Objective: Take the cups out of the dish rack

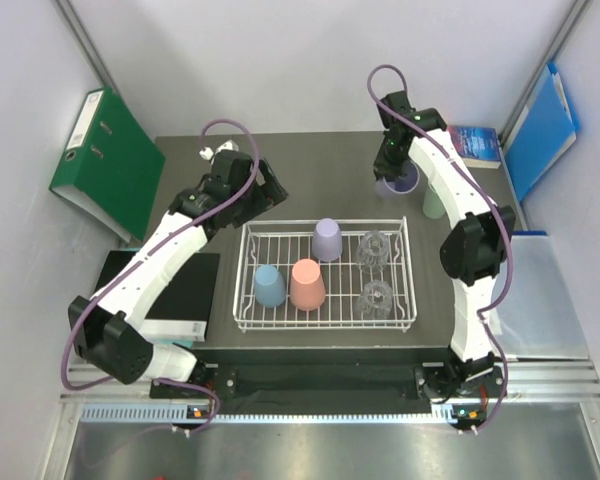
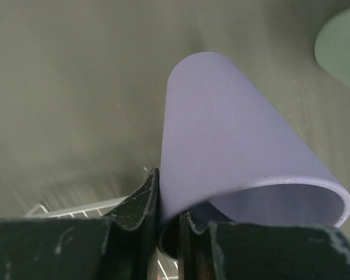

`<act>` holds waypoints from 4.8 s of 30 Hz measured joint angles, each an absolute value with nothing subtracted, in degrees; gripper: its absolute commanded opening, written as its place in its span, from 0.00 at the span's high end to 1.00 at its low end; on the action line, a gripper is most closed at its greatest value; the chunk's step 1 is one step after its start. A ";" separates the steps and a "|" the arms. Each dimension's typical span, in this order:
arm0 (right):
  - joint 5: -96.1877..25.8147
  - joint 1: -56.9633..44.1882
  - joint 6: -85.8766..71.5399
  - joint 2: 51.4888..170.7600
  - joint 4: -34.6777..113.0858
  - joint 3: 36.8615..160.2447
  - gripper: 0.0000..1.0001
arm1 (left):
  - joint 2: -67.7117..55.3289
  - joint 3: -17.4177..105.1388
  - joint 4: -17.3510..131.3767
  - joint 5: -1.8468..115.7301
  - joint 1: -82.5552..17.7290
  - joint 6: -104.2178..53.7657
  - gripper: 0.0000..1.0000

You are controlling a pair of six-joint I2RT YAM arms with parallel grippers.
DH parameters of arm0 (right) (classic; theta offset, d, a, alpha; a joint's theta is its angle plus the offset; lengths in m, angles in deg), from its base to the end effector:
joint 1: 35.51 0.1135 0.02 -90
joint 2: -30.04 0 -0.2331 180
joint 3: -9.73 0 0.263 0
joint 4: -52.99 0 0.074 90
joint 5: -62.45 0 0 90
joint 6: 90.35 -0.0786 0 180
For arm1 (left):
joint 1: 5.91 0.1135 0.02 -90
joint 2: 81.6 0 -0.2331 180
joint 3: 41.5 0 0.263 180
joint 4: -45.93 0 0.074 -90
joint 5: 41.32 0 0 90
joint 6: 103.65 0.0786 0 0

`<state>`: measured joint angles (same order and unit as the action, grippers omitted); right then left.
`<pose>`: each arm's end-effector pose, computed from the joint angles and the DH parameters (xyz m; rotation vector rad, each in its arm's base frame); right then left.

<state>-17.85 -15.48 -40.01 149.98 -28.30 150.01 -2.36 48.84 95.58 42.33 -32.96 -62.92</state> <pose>0.4334 0.1439 0.2745 0.5026 2.5680 0.1448 0.3188 -0.1530 0.2983 -0.5048 2.2510 -0.5859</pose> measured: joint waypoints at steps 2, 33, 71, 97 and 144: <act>-18.57 -15.83 -40.30 150.11 -29.43 148.85 1.00 | -2.01 48.86 96.46 42.11 -32.96 -62.42 0.01; -18.68 -18.80 -37.52 159.51 -27.03 148.28 0.47 | 2.08 48.86 99.67 41.76 -32.96 -61.50 0.01; -12.91 5.98 -30.51 92.61 7.16 88.92 0.00 | 15.04 57.91 95.65 33.13 -53.14 -48.02 0.01; -10.64 6.40 -30.33 84.61 7.18 88.92 0.01 | 21.34 65.84 101.53 31.01 -53.55 -47.21 1.00; -29.76 7.23 -34.09 85.99 35.96 81.97 1.00 | -6.62 27.00 32.27 80.52 -37.40 -89.46 0.01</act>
<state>-29.76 7.23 -34.09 85.99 35.96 81.97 -6.62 27.00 32.27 80.52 -37.40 -89.46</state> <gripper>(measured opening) 0.135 0.957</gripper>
